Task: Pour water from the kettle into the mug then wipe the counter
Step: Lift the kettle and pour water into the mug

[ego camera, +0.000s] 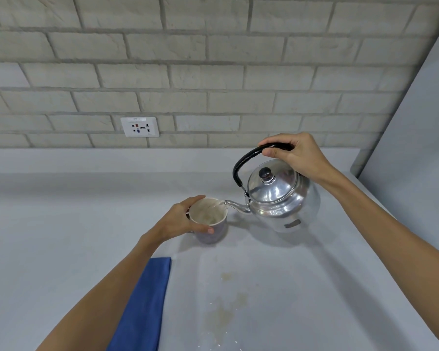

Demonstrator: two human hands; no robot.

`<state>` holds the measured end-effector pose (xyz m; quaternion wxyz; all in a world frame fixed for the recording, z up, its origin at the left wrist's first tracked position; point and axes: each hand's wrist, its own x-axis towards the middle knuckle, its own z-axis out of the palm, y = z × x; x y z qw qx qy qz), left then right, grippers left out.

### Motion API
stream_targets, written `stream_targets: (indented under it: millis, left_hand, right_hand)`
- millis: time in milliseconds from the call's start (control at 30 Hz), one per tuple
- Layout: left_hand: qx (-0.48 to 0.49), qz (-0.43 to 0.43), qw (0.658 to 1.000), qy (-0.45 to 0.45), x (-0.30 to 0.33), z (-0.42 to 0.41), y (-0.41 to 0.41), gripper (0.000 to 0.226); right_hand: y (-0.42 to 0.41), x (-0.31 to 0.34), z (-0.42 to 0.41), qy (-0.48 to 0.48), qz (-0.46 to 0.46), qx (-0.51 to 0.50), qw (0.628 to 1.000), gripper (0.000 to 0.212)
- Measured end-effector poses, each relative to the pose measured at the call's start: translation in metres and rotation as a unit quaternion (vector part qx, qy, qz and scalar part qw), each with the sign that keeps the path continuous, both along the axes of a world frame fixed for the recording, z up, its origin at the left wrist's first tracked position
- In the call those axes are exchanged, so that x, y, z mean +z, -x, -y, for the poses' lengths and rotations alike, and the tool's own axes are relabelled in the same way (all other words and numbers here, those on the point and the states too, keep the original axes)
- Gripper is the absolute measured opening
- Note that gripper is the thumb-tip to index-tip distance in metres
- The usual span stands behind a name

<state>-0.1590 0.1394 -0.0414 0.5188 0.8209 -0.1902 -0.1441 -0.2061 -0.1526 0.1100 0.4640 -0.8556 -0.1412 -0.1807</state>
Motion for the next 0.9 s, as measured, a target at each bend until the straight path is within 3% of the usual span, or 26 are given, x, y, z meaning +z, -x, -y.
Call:
stream_targets:
  millis: [900]
  left_hand:
    - [0.019,0.016,1.000,0.006,-0.006,0.002,0.001,0.098]
  right_hand:
    - [-0.002,0.019,0.003,0.040,-0.003,-0.004,0.999,0.019]
